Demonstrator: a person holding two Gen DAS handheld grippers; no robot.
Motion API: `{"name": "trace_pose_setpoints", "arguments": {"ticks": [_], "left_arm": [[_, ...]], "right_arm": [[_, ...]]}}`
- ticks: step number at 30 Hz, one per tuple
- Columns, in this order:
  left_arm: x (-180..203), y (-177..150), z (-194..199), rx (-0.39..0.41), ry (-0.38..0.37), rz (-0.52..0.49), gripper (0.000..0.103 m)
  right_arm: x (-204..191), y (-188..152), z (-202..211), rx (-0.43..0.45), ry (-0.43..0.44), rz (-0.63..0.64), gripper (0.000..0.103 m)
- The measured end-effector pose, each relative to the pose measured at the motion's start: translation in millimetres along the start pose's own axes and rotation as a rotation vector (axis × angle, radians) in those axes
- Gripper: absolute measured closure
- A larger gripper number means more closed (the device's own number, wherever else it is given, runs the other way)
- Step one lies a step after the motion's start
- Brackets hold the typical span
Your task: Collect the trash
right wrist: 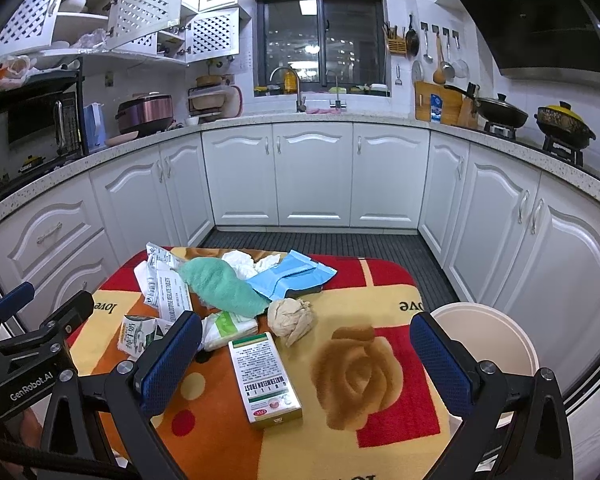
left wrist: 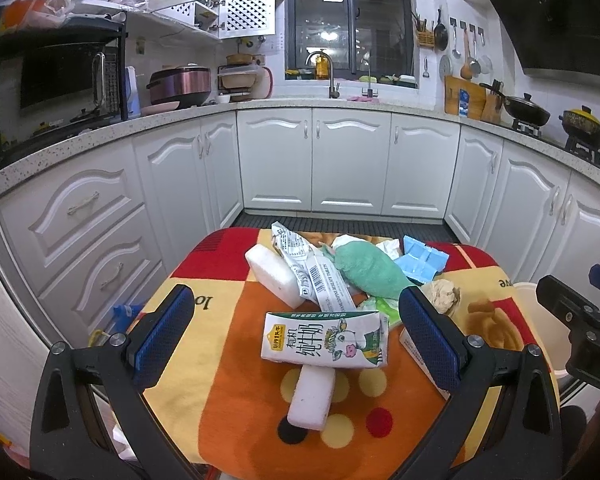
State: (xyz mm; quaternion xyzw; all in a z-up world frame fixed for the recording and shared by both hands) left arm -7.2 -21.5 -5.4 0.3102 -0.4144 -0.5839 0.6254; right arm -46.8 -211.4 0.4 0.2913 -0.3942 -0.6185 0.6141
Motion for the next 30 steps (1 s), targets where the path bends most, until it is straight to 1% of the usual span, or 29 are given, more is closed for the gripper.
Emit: {"name": "trace_pose_setpoints", "arguments": {"ticks": [30], "left_arm": [[8.2,-4.7,0.4,-0.006,-0.018,-0.009,0.001]], "right_arm": [[6.7,-1.5,0.4,-0.007,-0.011,-0.019,0.000]]}}
Point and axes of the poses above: each gripper's, at about its wrist camera, not at the fingertips, and z roughly against the way its jaws point, x to its right, y to its top, the point moved 2 cm from there along -z, roughly the way its jaws point, and after that the axes turned 10 degrees about z, right-handed, at the moved point
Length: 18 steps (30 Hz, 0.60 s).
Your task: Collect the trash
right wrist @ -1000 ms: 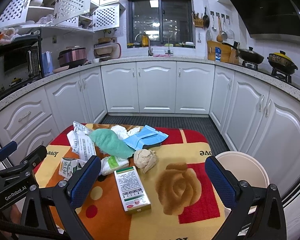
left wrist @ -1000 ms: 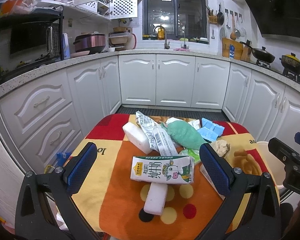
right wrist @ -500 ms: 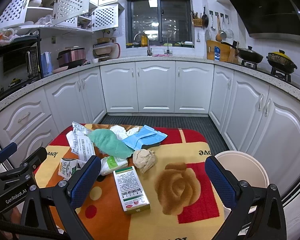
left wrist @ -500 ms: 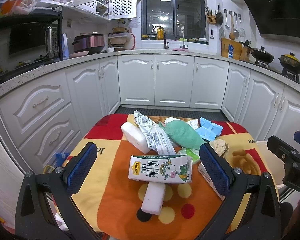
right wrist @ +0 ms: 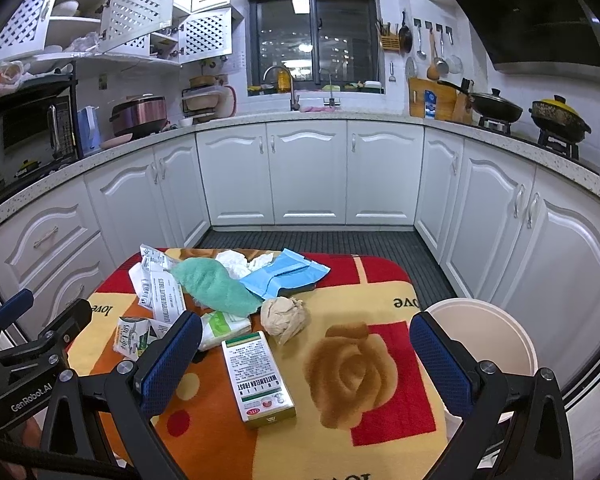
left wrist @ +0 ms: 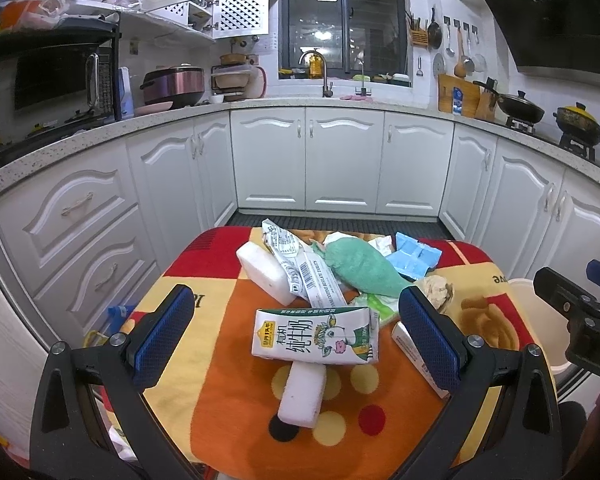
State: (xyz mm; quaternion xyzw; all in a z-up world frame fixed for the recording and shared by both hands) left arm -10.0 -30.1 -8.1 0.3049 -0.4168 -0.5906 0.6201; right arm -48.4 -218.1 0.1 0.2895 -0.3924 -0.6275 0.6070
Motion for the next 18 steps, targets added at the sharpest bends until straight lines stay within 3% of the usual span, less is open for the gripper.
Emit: {"name": "trace_pose_setpoints", "arguments": {"ticks": [18], "left_arm": [[1.1,-1.2,0.3,0.001,-0.003,0.004,0.001]], "right_arm": [[2.1,-2.0,-0.9,-0.006,0.000,-0.004,0.000]]}}
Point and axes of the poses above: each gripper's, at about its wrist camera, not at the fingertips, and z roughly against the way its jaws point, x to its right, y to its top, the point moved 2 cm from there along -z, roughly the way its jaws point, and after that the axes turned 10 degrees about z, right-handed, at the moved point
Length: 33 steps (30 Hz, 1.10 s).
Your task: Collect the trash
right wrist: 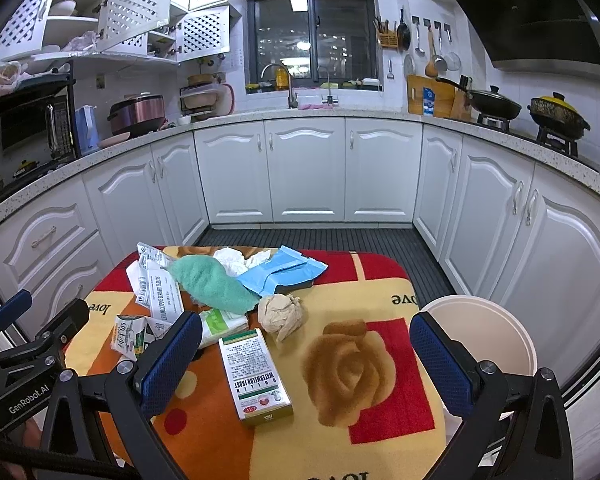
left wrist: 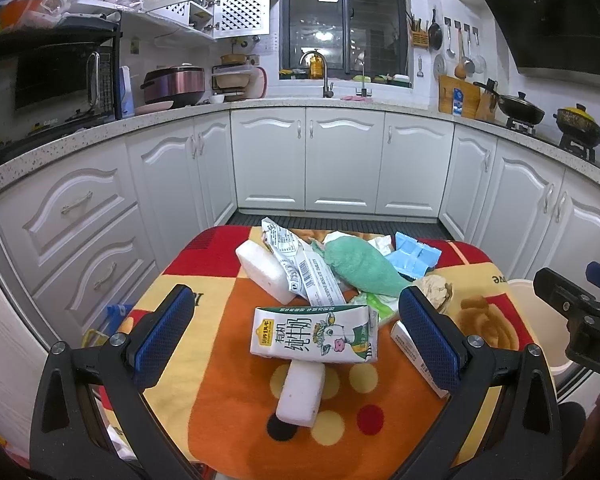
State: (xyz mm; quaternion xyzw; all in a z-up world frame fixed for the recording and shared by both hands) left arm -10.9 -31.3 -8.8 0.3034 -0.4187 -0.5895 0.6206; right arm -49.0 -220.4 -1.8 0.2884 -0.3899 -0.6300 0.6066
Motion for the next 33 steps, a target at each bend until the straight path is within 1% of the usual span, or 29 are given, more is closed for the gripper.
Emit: {"name": "trace_pose_setpoints", "arguments": {"ticks": [14,26,33], "left_arm": [[-2.2,-4.1,-4.5,-0.023,0.005,0.000,0.001],[-1.7,-5.2,-6.9,-0.031,0.014,-0.001,0.001],[-6.3,-4.3,-11.9,-0.048,0.014,0.010,0.001]], "right_arm": [[3.7,-2.6,-1.8,-0.010,0.001,-0.010,0.000],[2.4,-5.1,-8.4,-0.047,0.007,0.001,0.000],[2.0,-5.8,-11.3,-0.062,0.009,-0.001,0.000]]}}
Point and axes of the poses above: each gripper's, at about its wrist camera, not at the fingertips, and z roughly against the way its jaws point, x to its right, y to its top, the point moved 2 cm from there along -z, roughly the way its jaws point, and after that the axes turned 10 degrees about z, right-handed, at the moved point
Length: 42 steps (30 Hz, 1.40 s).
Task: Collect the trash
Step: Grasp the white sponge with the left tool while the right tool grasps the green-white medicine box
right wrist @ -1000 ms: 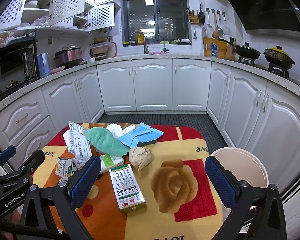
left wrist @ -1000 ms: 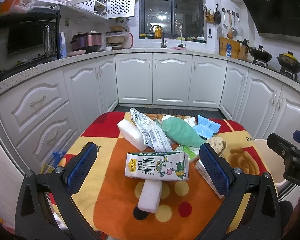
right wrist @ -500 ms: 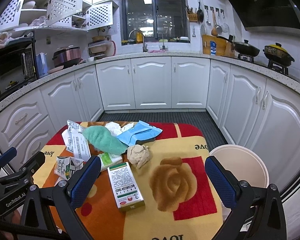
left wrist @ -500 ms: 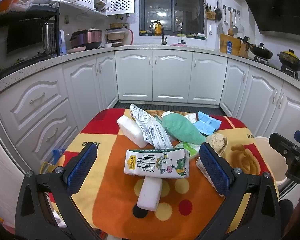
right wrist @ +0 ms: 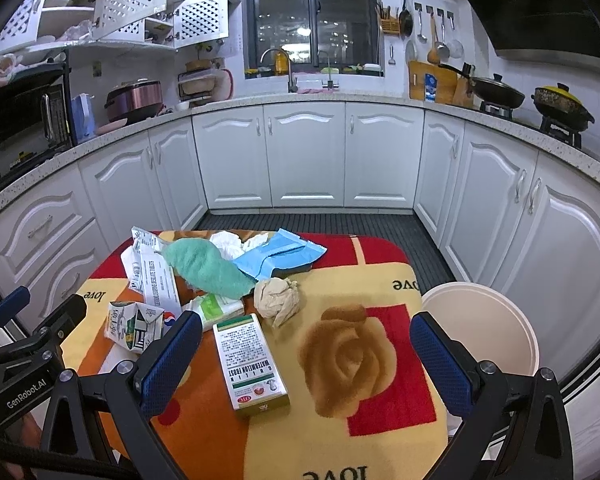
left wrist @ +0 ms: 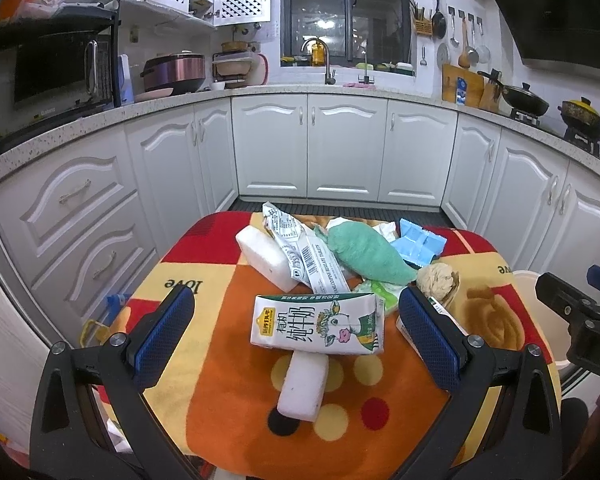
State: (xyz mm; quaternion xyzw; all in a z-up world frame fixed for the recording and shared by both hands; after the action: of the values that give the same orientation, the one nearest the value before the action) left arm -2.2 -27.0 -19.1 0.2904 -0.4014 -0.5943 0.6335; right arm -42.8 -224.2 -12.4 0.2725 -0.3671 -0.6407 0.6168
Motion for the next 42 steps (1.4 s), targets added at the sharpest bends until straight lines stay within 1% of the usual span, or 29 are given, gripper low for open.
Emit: {"name": "trace_pose_setpoints", "arguments": {"ticks": [5,9,17,21,24,27,30,32,34,38,42], "left_arm": [[-2.5,-1.6,-2.9,-0.014,-0.001,-0.001,0.001],[-4.0,-4.2,-7.8,-0.044,0.001,-0.004,0.001],[-14.9,-9.8,-14.8,-0.086,0.014,-0.002,0.001],[-25.1,-14.9,-15.7,-0.132,-0.003,-0.021,0.001],[-37.3,-22.7,-17.6,-0.187,-0.031,-0.029,0.001],[-47.8,-31.3,-21.0,-0.230,-0.044,-0.032,0.001],[-53.8,-35.8,-24.3,-0.243,-0.049,-0.033,0.001],[-54.9,-37.7,-26.6,-0.252,-0.070,-0.031,0.001],[-51.6,-41.9,-31.2,-0.281,-0.102,-0.036,0.001],[-39.1,-49.6,-42.5,-0.329,-0.122,-0.064,0.001],[-26.9,-56.9,-57.1,-0.334,-0.103,-0.109,0.001]], "right_arm": [[1.0,-1.4,-3.2,-0.012,0.002,0.000,0.000],[-0.4,-2.7,-5.0,-0.006,-0.003,0.014,0.000],[-2.1,-8.0,-15.1,-0.048,0.001,0.029,0.000],[-2.2,-12.1,-23.1,-0.081,0.024,0.030,0.000],[-4.7,-15.3,-29.5,-0.111,0.034,0.045,0.000],[-7.4,-20.3,-38.8,-0.139,0.065,0.047,0.000],[-10.0,-24.2,-46.5,-0.162,0.096,0.042,0.000],[-12.5,-26.0,-52.4,-0.181,0.114,0.045,0.000],[-15.6,-28.1,-56.8,-0.193,0.132,0.049,0.000],[-21.0,-33.5,-65.9,-0.215,0.165,0.052,0.000],[-25.9,-37.0,-80.2,-0.242,0.212,0.047,0.001]]}}
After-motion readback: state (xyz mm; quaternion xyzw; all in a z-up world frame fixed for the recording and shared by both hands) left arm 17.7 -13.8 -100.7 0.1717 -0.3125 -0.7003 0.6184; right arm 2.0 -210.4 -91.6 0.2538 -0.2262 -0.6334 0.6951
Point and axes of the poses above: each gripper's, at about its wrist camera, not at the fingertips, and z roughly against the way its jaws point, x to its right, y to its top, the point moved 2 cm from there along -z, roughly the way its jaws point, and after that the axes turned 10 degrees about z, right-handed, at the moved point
